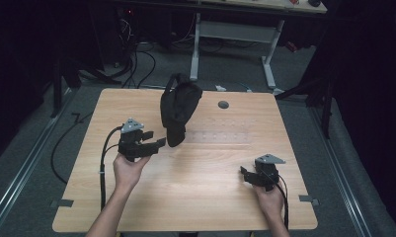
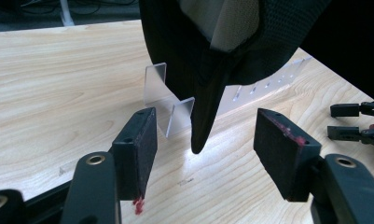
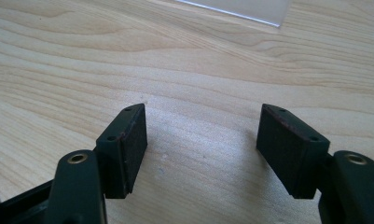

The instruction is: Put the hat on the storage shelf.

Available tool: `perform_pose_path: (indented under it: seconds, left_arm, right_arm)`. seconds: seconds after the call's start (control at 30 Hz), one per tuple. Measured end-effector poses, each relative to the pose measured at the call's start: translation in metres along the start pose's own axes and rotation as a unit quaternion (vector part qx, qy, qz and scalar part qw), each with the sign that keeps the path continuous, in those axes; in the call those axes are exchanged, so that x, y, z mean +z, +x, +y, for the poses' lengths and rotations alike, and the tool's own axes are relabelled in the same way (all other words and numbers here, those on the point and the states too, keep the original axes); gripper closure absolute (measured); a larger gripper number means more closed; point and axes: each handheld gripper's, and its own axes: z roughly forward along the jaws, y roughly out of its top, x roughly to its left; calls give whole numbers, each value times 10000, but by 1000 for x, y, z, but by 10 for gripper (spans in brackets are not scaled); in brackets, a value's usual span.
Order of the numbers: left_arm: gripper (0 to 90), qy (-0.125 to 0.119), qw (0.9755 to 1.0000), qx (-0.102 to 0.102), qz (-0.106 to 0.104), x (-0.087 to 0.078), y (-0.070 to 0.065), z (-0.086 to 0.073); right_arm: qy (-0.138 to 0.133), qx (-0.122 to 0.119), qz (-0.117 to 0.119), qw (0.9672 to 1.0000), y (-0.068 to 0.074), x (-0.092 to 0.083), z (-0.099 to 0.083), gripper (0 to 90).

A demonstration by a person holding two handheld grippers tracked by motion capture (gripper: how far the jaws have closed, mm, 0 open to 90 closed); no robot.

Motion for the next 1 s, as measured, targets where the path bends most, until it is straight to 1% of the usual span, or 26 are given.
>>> perform_pose_path:
  seconds: [0.1,0.3,0.4,0.63,0.77,0.9,1.0]
  left_arm:
    - [396,-17,10000,-45,8,-3,1,0]
    - [395,-16,10000,-55,26,-9,3,-1]
    - [394,-33,9999,-105,30,-13,3,0]
    - [392,-37,9999,-130,48,-21,5,0]
    - [391,-43,9999,-105,74,-25,7,0]
    - [390,-64,9998,-168,79,-30,9,0]
    - [389,-64,9998,-158,90,-34,11,-1]
  right_arm:
    - [0,0,0,10000,0,0,0,336]
    - [0,-1,0,10000,0,0,0,336]
    - [0,-1,0,10000,0,0,0,336]
    - [1,1,3,10000,0,0,0,336]
    - [0,1,2,10000,0,0,0,336]
    - [0,3,2,10000,0,0,0,336]
    - [0,1,2,10000,0,0,0,336]
